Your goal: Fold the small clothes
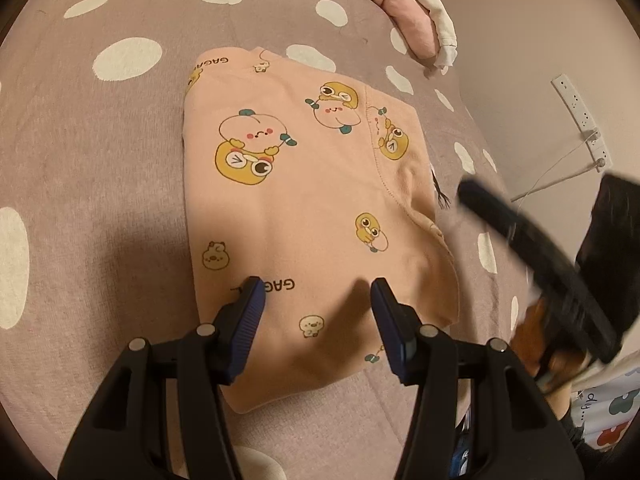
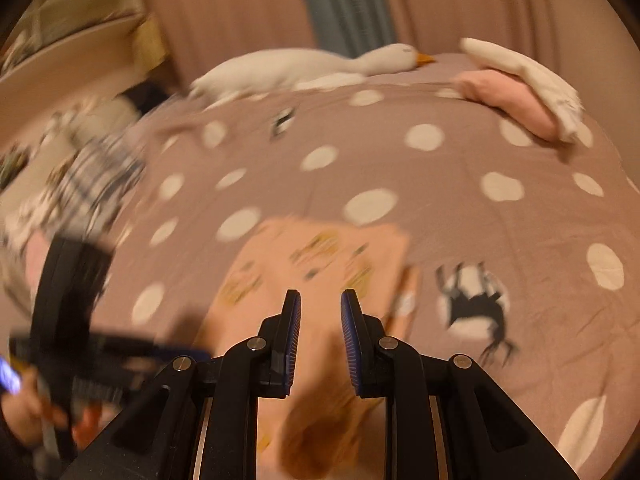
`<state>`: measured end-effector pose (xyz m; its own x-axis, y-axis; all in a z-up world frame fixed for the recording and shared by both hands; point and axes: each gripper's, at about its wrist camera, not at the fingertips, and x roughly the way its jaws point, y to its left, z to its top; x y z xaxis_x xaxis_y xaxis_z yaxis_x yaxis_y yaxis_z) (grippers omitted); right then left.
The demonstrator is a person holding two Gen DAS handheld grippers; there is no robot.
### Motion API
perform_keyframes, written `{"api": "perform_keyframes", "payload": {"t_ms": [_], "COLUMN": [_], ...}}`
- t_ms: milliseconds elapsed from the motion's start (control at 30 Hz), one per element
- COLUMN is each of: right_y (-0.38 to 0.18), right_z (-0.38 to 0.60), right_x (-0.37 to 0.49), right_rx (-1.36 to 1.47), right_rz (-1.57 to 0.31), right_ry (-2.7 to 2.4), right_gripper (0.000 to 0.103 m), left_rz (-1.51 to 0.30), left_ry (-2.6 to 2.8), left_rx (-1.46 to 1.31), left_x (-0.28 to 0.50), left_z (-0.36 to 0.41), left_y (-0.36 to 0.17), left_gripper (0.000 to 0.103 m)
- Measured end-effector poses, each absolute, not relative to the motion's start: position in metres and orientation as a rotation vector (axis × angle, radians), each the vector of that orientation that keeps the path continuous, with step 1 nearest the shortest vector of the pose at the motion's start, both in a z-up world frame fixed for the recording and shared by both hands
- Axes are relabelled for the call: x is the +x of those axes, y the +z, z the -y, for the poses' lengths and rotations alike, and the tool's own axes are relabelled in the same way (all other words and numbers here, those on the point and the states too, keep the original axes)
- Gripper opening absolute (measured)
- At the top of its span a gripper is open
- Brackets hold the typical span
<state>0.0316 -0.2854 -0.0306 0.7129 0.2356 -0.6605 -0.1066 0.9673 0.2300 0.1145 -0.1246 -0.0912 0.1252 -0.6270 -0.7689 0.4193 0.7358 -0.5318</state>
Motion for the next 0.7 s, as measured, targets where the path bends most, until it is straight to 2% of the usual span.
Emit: {"api": "perform_keyframes", "payload": {"t_ms": [300,700], "right_y": [-0.078,-0.083], "right_z": [0.250,0.259], "right_x": [0.029,0.021], "right_rx": [0.027,0.136], "right_rz": [-0.924,-0.901], "right_ry": [0.175,0.188], "right_gripper": [0.021,0.021], "left_rz": [-1.235,-1.170], "left_ry": [-0.768,-0.722], "left_rx": [-0.234,-0.167], "left_x": [0.112,0.137], "left_z": [0.121,0.132], "left_y": [-0.091,-0.073], "left_gripper": [0.055,0.055]}}
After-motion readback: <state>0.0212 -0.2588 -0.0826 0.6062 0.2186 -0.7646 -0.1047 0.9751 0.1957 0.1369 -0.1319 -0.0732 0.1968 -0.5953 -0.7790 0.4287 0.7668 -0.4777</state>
